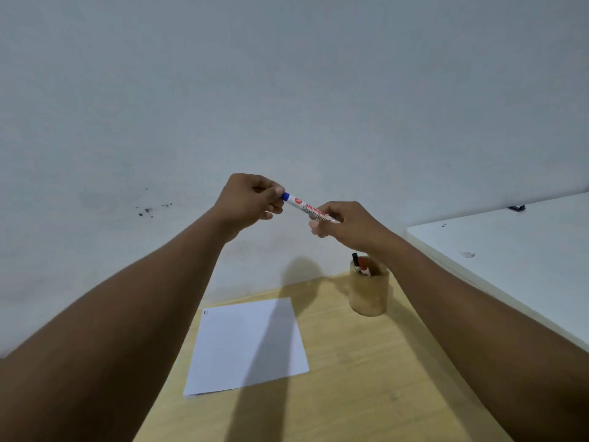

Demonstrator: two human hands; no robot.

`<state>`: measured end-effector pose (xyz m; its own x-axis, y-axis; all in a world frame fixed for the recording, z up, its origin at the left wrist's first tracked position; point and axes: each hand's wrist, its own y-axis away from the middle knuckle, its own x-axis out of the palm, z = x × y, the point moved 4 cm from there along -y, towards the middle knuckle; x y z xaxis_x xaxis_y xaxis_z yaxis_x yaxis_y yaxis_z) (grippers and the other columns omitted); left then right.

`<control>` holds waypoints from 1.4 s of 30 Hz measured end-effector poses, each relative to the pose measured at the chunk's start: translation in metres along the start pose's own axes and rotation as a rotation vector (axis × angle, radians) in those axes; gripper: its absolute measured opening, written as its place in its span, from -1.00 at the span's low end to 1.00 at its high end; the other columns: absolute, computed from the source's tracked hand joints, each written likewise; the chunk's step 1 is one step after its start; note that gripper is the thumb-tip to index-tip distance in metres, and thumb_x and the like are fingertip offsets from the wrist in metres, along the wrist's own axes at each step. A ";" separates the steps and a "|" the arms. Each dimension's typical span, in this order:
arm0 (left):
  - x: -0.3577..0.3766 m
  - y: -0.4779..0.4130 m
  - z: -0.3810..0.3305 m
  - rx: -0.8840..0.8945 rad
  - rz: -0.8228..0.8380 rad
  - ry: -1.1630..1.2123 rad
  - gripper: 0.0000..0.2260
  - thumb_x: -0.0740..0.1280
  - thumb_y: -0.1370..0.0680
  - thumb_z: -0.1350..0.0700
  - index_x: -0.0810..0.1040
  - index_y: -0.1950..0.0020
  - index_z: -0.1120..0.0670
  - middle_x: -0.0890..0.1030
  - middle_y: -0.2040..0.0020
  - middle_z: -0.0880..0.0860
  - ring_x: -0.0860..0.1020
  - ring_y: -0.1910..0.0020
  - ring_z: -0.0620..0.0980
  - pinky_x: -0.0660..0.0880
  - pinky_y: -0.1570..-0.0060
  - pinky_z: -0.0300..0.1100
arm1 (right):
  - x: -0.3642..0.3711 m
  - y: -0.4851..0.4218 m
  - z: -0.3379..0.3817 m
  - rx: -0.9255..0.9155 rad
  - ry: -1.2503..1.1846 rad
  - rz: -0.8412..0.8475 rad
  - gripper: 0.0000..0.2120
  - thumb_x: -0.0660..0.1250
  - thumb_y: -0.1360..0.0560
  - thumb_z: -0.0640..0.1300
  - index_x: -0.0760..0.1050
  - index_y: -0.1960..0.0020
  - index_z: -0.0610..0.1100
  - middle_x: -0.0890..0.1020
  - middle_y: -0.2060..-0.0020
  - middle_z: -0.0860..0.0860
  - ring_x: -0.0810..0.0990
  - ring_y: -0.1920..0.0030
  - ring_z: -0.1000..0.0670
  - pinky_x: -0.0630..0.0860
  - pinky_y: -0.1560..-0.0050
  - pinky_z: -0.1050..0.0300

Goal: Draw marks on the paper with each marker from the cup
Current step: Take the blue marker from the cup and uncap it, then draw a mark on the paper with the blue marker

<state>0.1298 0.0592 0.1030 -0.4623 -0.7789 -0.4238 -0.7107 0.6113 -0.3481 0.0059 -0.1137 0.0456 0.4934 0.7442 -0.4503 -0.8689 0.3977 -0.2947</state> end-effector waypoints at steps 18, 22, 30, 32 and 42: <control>-0.063 0.140 0.128 -0.273 -0.244 0.230 -0.73 0.29 -0.67 -0.06 0.60 0.05 0.11 0.66 0.24 0.09 0.66 0.31 0.06 0.53 0.25 -0.11 | 0.202 0.022 0.039 0.432 -0.780 0.177 -0.81 0.41 -0.57 -0.03 0.55 0.14 -0.13 0.57 0.48 -0.02 0.47 0.52 0.07 0.30 0.51 0.28; -0.079 0.139 0.139 -0.213 -0.256 0.081 -0.66 0.22 -0.69 -0.05 0.53 0.16 0.13 0.58 0.31 0.04 0.62 0.37 0.02 0.52 0.26 -0.11 | 0.223 0.015 0.041 0.435 -0.793 0.240 -0.81 0.41 -0.57 -0.08 0.54 0.16 -0.16 0.58 0.47 -0.04 0.49 0.54 0.07 0.33 0.53 0.29; -0.108 0.143 0.184 -0.237 -0.371 -0.003 -0.58 0.03 -0.73 -0.08 0.46 0.16 0.13 0.55 0.26 0.08 0.60 0.33 0.09 0.47 0.19 -0.07 | 0.214 -0.020 0.037 0.369 -0.845 0.165 -0.86 0.35 -0.59 -0.11 0.56 0.09 -0.16 0.55 0.37 -0.10 0.52 0.51 0.04 0.36 0.48 0.26; -0.101 0.146 0.197 -0.226 -0.329 -0.079 -0.61 0.04 -0.73 -0.07 0.48 0.11 0.10 0.65 0.19 0.05 0.66 0.22 0.08 0.51 0.14 -0.04 | 0.213 -0.026 0.024 0.381 -0.780 0.132 -0.86 0.34 -0.57 -0.11 0.59 0.07 -0.16 0.59 0.35 -0.11 0.57 0.47 0.00 0.35 0.42 0.20; -0.045 0.151 0.250 -0.085 -0.128 -0.417 -0.69 0.06 -0.71 -0.08 0.42 0.14 0.00 0.54 0.33 -0.05 0.49 0.29 0.07 0.47 0.20 0.09 | 0.267 -0.033 -0.055 0.444 -0.472 -0.015 -0.93 0.39 -0.48 -0.17 0.55 0.16 -0.16 0.65 0.38 -0.14 0.51 0.52 -0.01 0.28 0.51 0.23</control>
<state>0.1762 0.2218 -0.1394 -0.1266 -0.7133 -0.6893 -0.7972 0.4866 -0.3572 0.1689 0.0424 -0.1108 0.5225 0.8527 0.0000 -0.8460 0.5184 0.1246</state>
